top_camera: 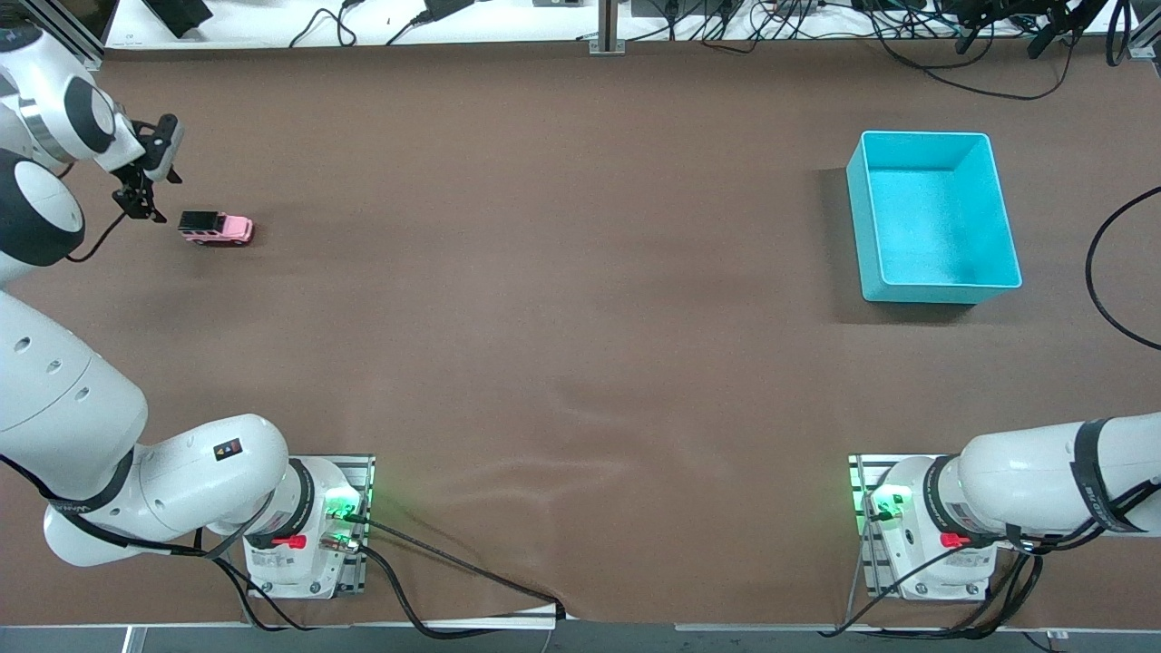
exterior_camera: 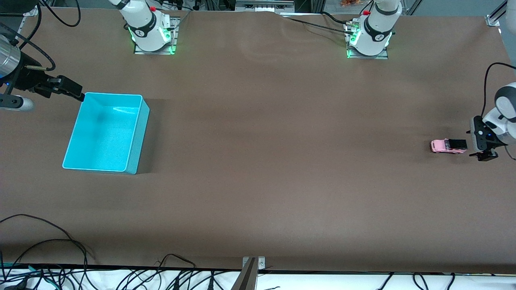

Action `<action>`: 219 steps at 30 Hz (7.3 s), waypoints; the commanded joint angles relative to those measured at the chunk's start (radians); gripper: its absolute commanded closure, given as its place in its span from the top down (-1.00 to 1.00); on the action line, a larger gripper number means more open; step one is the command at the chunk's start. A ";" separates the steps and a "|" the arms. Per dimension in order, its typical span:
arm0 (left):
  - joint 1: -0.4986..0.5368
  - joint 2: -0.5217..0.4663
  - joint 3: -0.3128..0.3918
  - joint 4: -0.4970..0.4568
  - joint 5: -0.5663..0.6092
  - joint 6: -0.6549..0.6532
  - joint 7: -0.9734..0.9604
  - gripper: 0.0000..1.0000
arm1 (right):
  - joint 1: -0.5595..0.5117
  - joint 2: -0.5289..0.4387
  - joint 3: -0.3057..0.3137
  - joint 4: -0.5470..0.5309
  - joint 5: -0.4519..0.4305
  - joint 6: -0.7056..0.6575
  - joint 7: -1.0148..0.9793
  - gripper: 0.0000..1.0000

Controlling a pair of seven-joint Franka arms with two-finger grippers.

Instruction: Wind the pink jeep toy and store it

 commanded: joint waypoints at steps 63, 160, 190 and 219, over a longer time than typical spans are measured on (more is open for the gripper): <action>-0.274 -0.314 -0.079 0.117 -0.123 -0.423 -1.090 1.00 | -0.006 -0.005 -0.002 -0.004 0.010 -0.008 -0.013 1.00; -0.268 -0.434 -0.273 0.327 -0.123 -0.687 -1.970 1.00 | 0.008 0.300 0.134 -0.746 0.085 1.115 -1.419 1.00; -0.394 -0.414 -0.164 0.333 -0.165 -0.685 -1.973 1.00 | 0.010 0.311 0.153 -0.739 0.085 1.109 -1.410 -0.76; -0.454 -0.418 -0.099 0.335 -0.166 -0.687 -1.975 1.00 | 0.002 0.158 0.058 -0.398 0.088 0.520 -1.463 -0.76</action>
